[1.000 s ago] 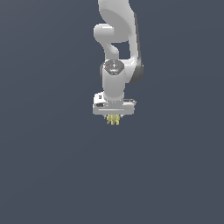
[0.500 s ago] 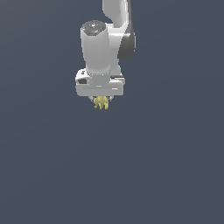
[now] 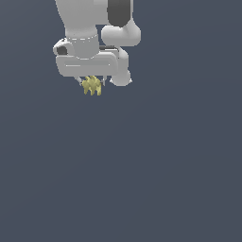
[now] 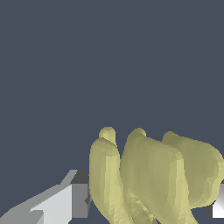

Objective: Pick up the object and move it to a goal position.

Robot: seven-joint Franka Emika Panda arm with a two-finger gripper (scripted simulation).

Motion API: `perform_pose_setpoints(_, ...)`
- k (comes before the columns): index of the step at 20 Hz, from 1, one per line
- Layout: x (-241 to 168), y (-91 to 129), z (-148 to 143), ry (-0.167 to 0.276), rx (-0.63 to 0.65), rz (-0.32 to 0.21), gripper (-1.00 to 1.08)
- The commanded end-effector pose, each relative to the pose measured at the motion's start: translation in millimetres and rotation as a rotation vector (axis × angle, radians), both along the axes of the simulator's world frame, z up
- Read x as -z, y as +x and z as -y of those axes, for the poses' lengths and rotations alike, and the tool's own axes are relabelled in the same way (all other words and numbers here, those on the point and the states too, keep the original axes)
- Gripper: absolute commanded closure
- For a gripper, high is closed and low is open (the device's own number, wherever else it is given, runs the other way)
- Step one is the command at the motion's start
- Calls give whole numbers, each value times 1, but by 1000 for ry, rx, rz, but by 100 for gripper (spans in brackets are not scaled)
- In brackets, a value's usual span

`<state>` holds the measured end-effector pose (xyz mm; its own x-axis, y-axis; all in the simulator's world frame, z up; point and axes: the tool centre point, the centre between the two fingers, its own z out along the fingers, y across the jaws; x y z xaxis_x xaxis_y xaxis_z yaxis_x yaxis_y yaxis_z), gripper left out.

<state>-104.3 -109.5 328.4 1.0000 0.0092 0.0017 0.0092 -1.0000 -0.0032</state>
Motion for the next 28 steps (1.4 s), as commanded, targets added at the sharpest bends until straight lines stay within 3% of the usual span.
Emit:
perform_pose_setpoints(1,-26,-7,15,1,0,-1,108)
perform_pose_setpoints(14,-142,-30,80,-2,0,-2,108)
perform_pose_setpoints(28,-179,-34,102,-3,0,-2,108)
